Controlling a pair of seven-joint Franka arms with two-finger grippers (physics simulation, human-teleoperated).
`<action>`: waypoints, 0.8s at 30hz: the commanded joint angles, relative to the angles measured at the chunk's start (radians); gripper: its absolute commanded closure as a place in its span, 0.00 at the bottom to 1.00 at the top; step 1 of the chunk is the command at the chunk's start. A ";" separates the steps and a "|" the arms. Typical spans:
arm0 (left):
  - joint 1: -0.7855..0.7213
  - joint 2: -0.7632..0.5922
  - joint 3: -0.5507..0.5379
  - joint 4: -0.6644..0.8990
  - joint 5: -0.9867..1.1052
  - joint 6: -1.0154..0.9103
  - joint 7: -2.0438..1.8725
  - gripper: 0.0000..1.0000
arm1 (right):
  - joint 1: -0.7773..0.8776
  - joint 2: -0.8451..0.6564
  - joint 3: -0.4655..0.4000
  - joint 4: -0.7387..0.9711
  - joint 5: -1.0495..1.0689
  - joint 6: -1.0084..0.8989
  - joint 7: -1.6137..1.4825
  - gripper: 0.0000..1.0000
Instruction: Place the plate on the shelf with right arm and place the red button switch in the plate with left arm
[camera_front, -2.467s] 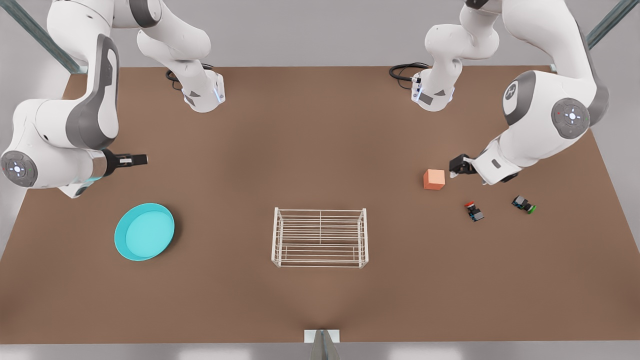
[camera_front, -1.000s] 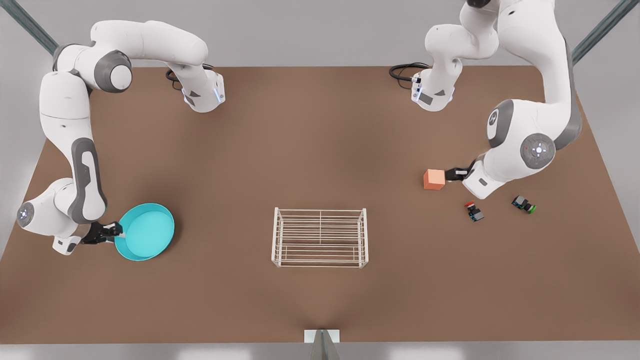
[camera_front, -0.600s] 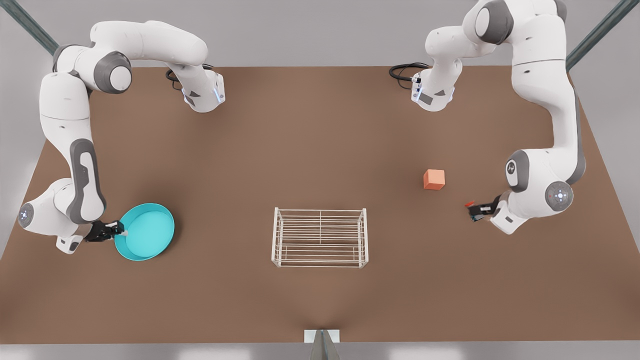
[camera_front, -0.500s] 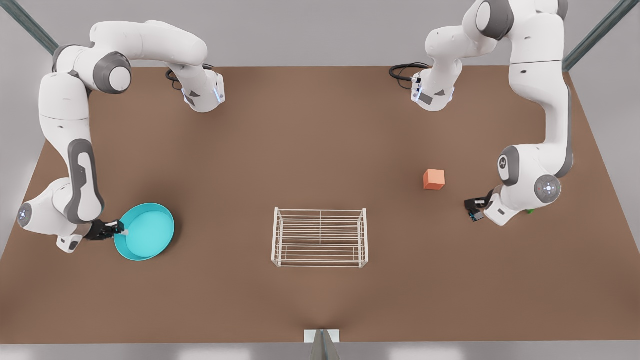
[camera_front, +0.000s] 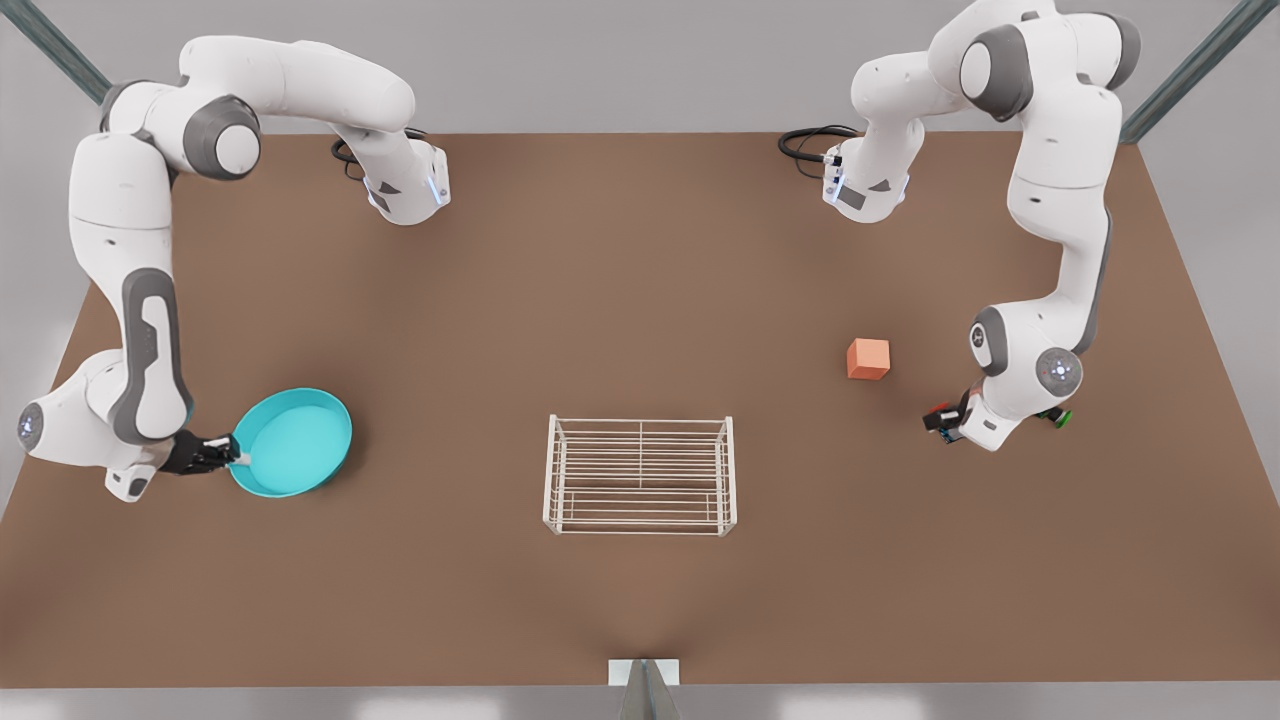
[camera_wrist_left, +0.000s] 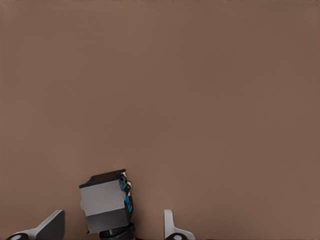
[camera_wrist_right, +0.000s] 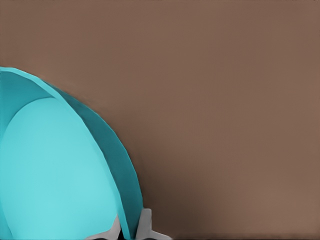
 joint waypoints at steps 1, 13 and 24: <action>0.000 0.007 0.000 0.000 0.002 0.095 -0.035 0.03 | 0.001 -0.010 0.000 0.000 -0.004 -0.067 0.004 0.79; 0.002 0.015 0.002 -0.034 0.009 0.123 -0.031 0.10 | 0.015 -0.234 0.110 -0.001 0.043 -0.431 0.185 0.80; -0.010 -0.060 -0.009 0.155 0.003 -0.187 -0.144 0.58 | 0.424 -0.348 0.181 0.083 0.077 -0.451 0.872 0.80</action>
